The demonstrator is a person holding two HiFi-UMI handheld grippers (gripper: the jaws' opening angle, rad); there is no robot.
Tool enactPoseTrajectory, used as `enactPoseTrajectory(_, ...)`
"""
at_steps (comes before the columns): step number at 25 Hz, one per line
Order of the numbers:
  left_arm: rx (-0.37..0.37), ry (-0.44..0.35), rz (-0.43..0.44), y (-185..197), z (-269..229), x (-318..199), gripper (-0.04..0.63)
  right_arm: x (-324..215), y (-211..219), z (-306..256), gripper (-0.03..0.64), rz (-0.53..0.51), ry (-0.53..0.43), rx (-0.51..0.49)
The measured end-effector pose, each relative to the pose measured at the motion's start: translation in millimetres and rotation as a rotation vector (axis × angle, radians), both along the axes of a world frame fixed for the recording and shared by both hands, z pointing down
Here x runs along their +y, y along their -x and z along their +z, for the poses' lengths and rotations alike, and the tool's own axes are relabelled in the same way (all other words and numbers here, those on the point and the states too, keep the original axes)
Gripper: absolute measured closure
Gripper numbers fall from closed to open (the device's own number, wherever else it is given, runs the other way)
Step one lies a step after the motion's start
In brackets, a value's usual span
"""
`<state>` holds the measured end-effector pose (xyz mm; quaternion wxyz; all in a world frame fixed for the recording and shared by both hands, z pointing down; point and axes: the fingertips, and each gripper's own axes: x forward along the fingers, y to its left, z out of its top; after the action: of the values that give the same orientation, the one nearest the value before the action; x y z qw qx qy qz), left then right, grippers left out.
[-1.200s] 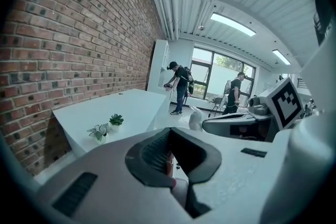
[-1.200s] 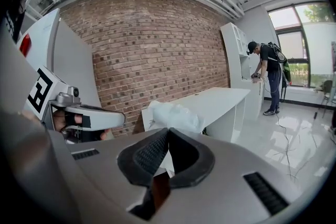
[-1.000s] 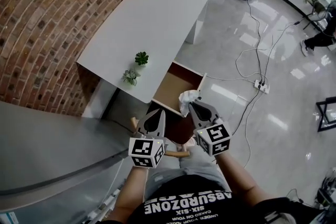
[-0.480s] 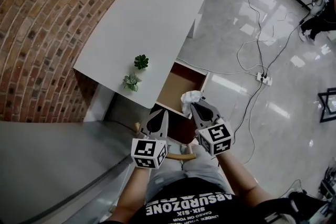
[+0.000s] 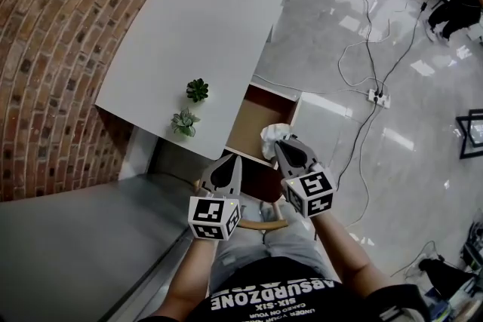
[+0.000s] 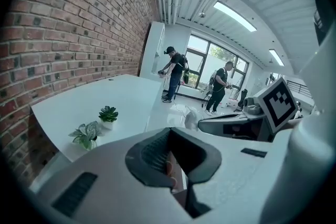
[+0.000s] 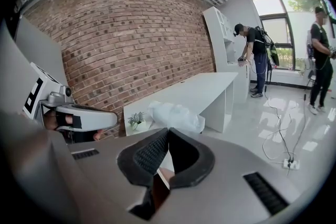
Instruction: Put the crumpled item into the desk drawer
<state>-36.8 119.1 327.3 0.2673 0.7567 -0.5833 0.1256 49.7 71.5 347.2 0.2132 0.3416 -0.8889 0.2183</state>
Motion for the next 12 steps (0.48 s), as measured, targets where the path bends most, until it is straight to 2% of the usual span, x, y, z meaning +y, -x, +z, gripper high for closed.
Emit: enactPoseTrajectory(12,0.014,0.035,0.045,7.3,25.2,-19.9,0.589,-10.1,12.2,26.6,0.617,0.027,0.045,0.018)
